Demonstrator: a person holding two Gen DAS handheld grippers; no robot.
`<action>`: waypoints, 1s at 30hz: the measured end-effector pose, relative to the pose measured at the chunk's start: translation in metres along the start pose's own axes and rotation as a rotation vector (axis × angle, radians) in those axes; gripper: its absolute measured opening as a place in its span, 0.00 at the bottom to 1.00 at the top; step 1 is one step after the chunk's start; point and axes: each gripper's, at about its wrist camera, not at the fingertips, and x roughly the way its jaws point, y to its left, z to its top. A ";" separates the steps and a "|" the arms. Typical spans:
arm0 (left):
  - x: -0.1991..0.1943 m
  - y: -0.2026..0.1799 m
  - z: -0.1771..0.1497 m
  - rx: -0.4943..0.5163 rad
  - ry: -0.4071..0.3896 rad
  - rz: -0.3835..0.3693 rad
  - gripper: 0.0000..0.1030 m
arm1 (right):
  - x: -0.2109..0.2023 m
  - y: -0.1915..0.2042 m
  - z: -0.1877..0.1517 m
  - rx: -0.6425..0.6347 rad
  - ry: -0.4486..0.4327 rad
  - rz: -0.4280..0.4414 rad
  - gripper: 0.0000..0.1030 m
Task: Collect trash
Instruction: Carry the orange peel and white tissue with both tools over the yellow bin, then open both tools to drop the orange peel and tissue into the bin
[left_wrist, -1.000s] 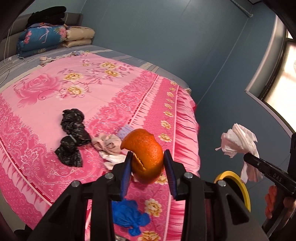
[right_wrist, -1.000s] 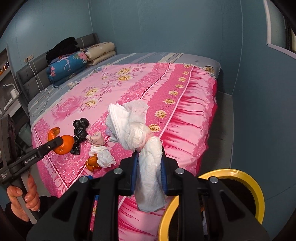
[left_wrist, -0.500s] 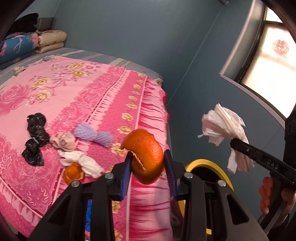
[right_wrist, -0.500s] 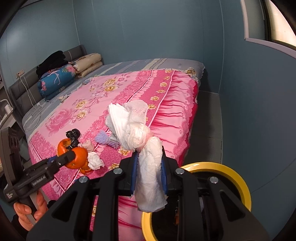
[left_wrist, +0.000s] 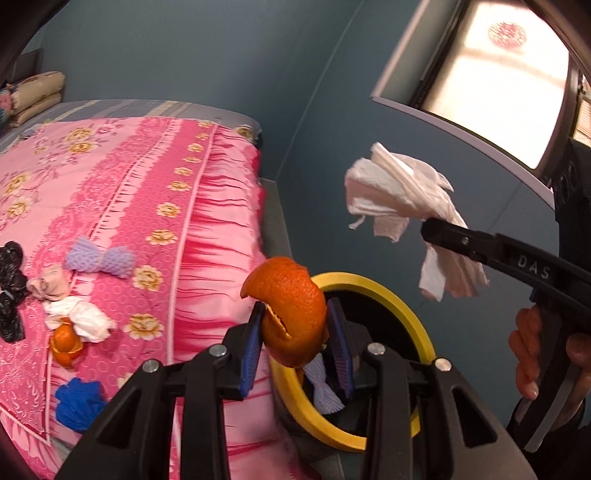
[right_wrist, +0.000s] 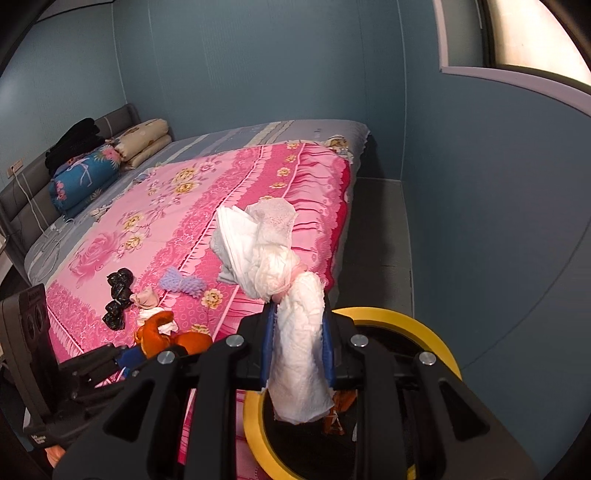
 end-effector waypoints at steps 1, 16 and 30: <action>0.002 -0.004 -0.001 0.008 0.005 -0.010 0.31 | -0.002 -0.005 -0.001 0.010 0.000 -0.008 0.20; 0.038 -0.049 -0.020 0.050 0.105 -0.103 0.32 | -0.003 -0.064 -0.013 0.176 0.024 -0.041 0.21; 0.048 -0.060 -0.031 0.060 0.146 -0.112 0.37 | 0.008 -0.085 -0.021 0.245 0.042 -0.024 0.31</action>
